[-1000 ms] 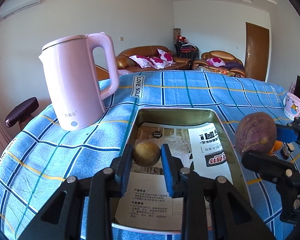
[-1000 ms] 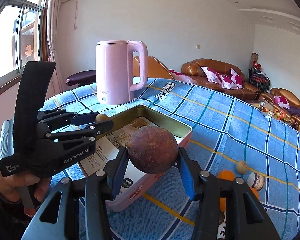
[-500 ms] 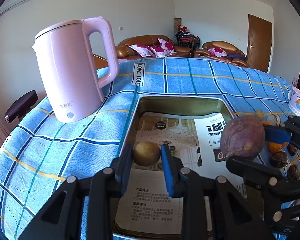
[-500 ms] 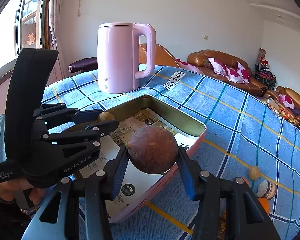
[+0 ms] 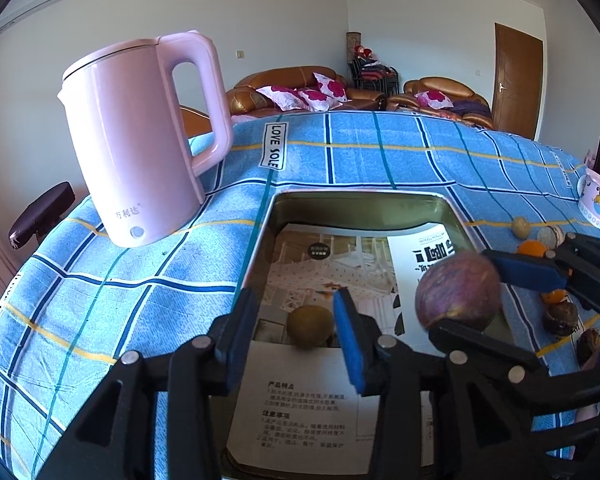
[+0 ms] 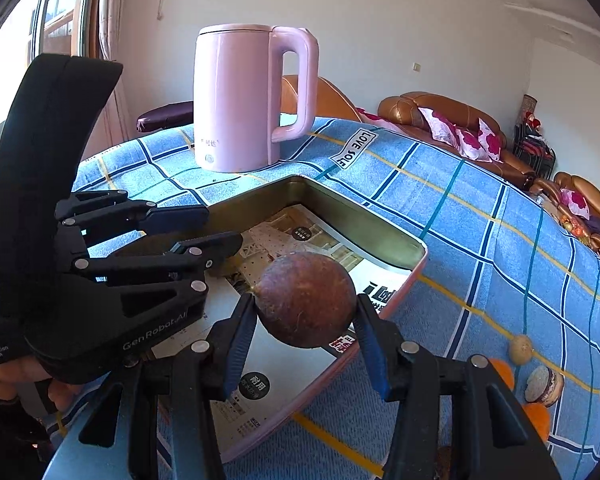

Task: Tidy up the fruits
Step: 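Release the tan fruit into the tin while right tool releases brown fruit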

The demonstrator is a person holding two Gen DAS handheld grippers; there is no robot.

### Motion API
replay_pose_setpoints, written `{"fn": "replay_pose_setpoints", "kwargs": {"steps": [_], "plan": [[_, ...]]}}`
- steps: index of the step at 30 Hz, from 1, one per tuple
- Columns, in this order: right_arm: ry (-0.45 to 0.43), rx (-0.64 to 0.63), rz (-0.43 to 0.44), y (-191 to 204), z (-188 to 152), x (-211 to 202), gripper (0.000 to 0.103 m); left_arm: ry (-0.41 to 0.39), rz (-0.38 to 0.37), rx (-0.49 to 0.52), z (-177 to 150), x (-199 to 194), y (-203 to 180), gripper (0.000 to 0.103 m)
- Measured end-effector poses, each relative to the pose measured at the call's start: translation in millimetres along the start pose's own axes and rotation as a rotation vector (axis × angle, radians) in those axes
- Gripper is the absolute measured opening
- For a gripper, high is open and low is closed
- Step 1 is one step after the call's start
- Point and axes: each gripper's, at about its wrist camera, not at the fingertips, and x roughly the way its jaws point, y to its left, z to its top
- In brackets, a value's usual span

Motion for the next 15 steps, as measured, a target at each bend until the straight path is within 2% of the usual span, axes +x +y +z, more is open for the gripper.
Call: {"fn": "replay_pose_setpoints", "kwargs": {"steps": [2,5,8,10,15], "plan": [[-0.015,0.007,-0.017,-2.2,-0.2,-3.5,0.053,-0.008,-0.014,-0.006,-0.6,-3.0,-0.8,0.058],[-0.037,0.027,-0.022,-7.2,-1.2,-12.3,0.055,-0.028,-0.025,-0.01,-1.2,-11.4,-3.9,0.067],[-0.059,0.037,-0.039,-11.3,-5.9,-24.5,0.06,-0.078,0.03,-0.002,-1.7,-25.6,-8.3,0.1],[-0.068,0.045,-0.048,-15.3,-12.4,-33.6,0.062,-0.11,0.034,0.0,-1.0,-34.8,-9.3,0.101],[-0.084,0.101,-0.09,-35.2,-41.0,-64.8,0.065,-0.13,0.001,-0.009,-0.6,-48.9,-18.6,0.101]]}}
